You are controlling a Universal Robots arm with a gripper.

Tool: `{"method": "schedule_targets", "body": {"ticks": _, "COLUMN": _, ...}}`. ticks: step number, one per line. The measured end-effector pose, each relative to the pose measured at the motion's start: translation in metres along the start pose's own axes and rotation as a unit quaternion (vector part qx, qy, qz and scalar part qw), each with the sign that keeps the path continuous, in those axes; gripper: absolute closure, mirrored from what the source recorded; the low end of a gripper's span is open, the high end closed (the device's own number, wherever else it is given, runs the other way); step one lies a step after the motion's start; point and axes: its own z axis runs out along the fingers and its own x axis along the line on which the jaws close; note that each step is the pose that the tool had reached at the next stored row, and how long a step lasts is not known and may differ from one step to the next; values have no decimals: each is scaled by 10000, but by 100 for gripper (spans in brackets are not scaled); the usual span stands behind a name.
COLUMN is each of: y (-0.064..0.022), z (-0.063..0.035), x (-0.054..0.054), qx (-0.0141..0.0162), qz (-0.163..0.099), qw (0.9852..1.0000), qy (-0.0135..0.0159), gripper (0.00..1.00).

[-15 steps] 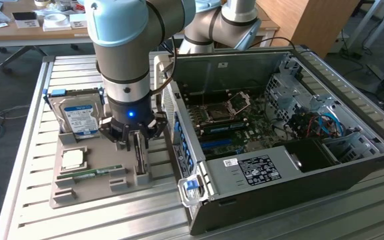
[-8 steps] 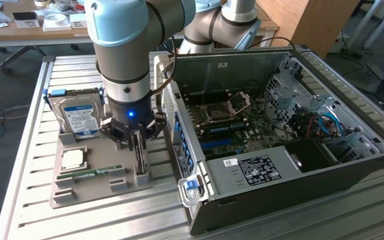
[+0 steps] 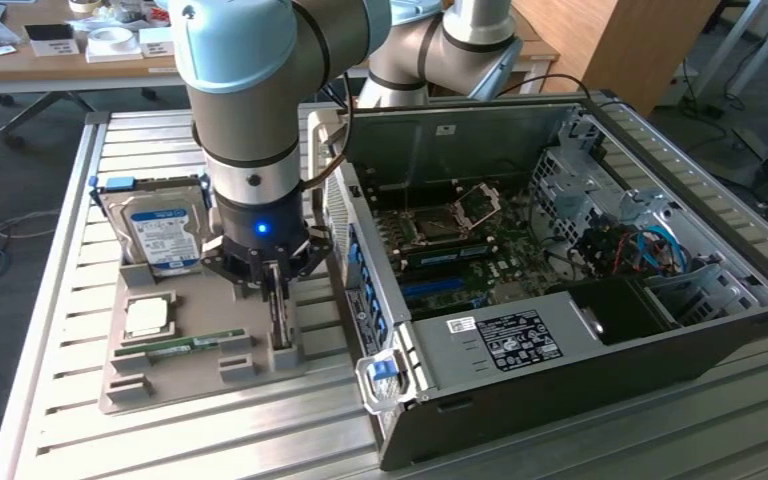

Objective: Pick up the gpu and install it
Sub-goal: 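Pick up the gpu and move the gpu toward the slot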

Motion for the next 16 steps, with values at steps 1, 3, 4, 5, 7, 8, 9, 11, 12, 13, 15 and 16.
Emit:
{"method": "schedule_targets", "body": {"ticks": 1, "y": 0, "z": 0, "x": 0, "qx": 0, "qz": 0, "qw": 10000, "qy": 0, "gripper": 73}}
{"method": "schedule_targets", "body": {"ticks": 3, "y": 0, "z": 0, "x": 0, "qx": 0, "qz": 0, "qw": 10000, "qy": 0, "gripper": 73}}
{"method": "schedule_targets", "body": {"ticks": 4, "y": 0, "z": 0, "x": 0, "qx": 0, "qz": 0, "qw": 10000, "qy": 0, "gripper": 73}}
{"method": "schedule_targets", "body": {"ticks": 5, "y": 0, "z": 0, "x": 0, "qx": 0, "qz": 0, "qw": 10000, "qy": 0, "gripper": 73}}
{"method": "schedule_targets", "body": {"ticks": 7, "y": 0, "z": 0, "x": 0, "qx": 0, "qz": 0, "qw": 10000, "qy": 0, "gripper": 73}}
{"method": "schedule_targets", "body": {"ticks": 8, "y": 0, "z": 0, "x": 0, "qx": 0, "qz": 0, "qw": 10000, "qy": 0, "gripper": 73}}
{"method": "schedule_targets", "body": {"ticks": 9, "y": 0, "z": 0, "x": 0, "qx": 0, "qz": 0, "qw": 10000, "qy": 0, "gripper": 73}}
{"method": "schedule_targets", "body": {"ticks": 11, "y": 0, "z": 0, "x": 0, "qx": 0, "qz": 0, "qw": 10000, "qy": 0, "gripper": 73}}
{"method": "schedule_targets", "body": {"ticks": 12, "y": 0, "z": 0, "x": 0, "qx": 0, "qz": 0, "qw": 10000, "qy": 0, "gripper": 73}}
{"method": "schedule_targets", "body": {"ticks": 13, "y": 0, "z": -1, "x": 0, "qx": -1, "qz": 0, "qw": 10000, "qy": -1, "gripper": 73}}
{"method": "schedule_targets", "body": {"ticks": 15, "y": 1, "z": -10, "x": 0, "qx": 0, "qz": 0, "qw": 10000, "qy": 0, "gripper": 73}}
{"method": "schedule_targets", "body": {"ticks": 16, "y": 1, "z": -15, "x": 0, "qx": 0, "qz": 0, "qw": 10000, "qy": 0, "gripper": 73}}
